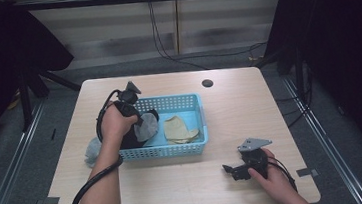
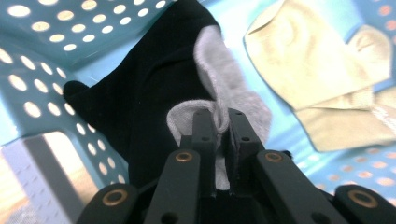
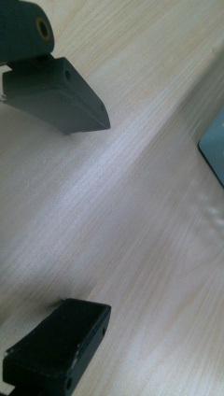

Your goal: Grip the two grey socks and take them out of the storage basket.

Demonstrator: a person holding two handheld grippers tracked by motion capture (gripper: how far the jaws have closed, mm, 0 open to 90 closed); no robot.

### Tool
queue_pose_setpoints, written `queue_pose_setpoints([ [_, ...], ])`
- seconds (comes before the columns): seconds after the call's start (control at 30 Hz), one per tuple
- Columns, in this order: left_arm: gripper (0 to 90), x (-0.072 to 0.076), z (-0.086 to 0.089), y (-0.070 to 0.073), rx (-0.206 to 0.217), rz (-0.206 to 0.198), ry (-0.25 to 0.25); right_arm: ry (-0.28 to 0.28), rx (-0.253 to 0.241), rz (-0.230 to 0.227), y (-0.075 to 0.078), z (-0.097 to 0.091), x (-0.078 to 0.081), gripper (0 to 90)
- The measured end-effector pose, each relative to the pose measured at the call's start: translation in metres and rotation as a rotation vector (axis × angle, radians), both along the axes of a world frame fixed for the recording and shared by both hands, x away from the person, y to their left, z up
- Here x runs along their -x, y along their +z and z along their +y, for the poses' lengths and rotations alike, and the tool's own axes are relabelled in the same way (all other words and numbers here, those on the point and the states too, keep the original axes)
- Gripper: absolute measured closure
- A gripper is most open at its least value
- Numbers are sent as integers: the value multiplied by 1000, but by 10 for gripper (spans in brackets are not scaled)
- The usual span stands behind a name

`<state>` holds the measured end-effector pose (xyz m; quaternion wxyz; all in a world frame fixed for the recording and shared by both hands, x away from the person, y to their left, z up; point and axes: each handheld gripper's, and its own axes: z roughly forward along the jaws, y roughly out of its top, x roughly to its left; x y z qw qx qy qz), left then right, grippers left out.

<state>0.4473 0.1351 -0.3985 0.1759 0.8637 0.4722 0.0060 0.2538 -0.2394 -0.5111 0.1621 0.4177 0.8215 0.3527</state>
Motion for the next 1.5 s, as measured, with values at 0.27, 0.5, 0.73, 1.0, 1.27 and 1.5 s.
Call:
queue_pose_setpoints([
  [0.27,834,5,3,25,3,0,-9,0,0,0,0,0,0,94],
  [0.5,832,7,10,41,15,12,12,0,0,0,0,0,0,94],
  [0.73,832,10,18,57,13,2,16,0,1,0,0,0,0,94],
  [1.0,830,12,26,71,12,12,31,1,2,2,0,0,0,94],
  [1.27,830,13,37,83,-8,21,42,1,2,2,0,0,0,94],
  [1.5,830,15,46,94,0,12,57,1,2,2,0,0,0,94],
])
